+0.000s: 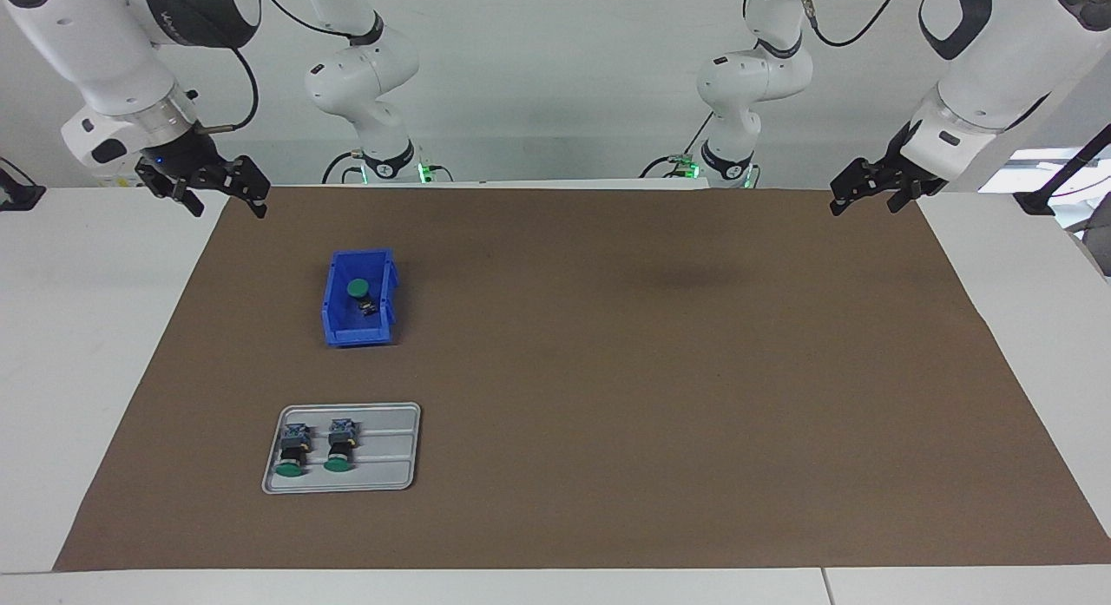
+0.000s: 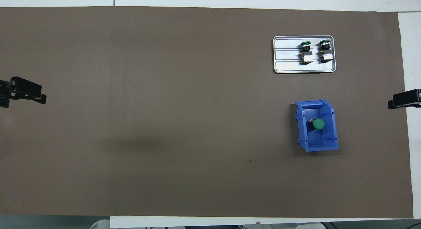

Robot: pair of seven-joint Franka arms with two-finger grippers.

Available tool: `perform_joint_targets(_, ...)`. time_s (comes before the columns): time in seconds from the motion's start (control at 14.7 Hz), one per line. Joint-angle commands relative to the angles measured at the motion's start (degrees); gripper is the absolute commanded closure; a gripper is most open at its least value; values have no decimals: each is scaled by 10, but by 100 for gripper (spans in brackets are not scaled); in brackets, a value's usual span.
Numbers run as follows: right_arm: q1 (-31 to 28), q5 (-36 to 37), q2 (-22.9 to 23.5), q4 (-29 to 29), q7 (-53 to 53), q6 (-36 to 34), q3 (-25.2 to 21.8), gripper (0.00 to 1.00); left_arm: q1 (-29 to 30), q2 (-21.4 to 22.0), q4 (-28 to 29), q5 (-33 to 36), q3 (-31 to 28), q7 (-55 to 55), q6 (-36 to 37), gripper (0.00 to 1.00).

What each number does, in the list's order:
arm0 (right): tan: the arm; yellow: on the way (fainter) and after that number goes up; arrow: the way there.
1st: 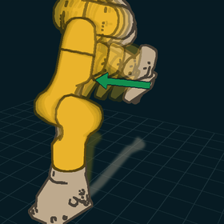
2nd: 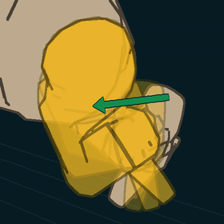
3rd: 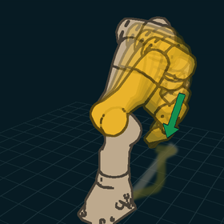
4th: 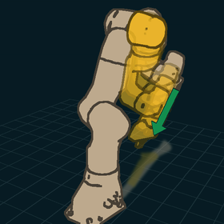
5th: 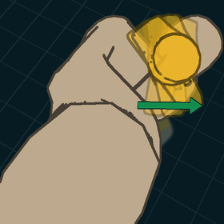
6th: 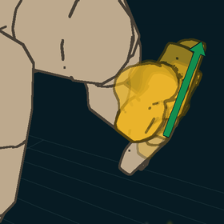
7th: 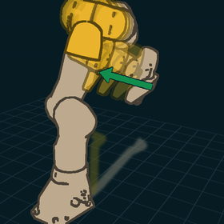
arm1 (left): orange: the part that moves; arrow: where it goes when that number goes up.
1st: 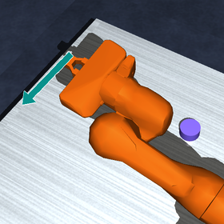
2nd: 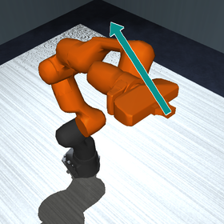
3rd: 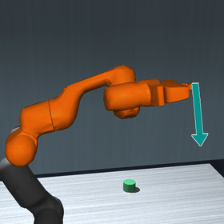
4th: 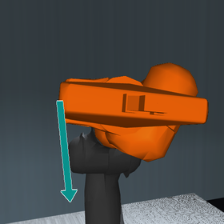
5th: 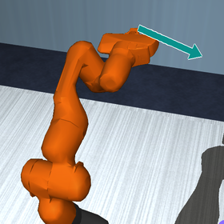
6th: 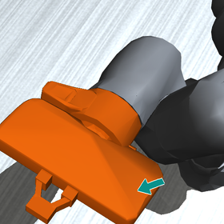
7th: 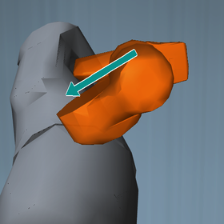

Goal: Place and press button with both arms

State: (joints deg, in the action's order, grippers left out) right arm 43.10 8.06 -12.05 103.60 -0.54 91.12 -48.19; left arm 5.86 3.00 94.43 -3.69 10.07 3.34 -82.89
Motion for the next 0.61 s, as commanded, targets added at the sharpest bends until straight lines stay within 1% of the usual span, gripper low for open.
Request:
perform_joint_targets(0.0, -11, 1, -4, -11, 9, -1, 2, 1, 4, 18, 21, -4, -1, -4, -12, 0)
perform_joint_targets(0.14, -10, -2, -3, -21, 12, 21, 2, 1, 4, 18, 21, -4, -1, -4, -13, 0)
perform_joint_targets(0.54, -11, -2, -3, -21, 8, 18, 2, 1, 5, 18, 21, -4, -1, -4, -12, 0)
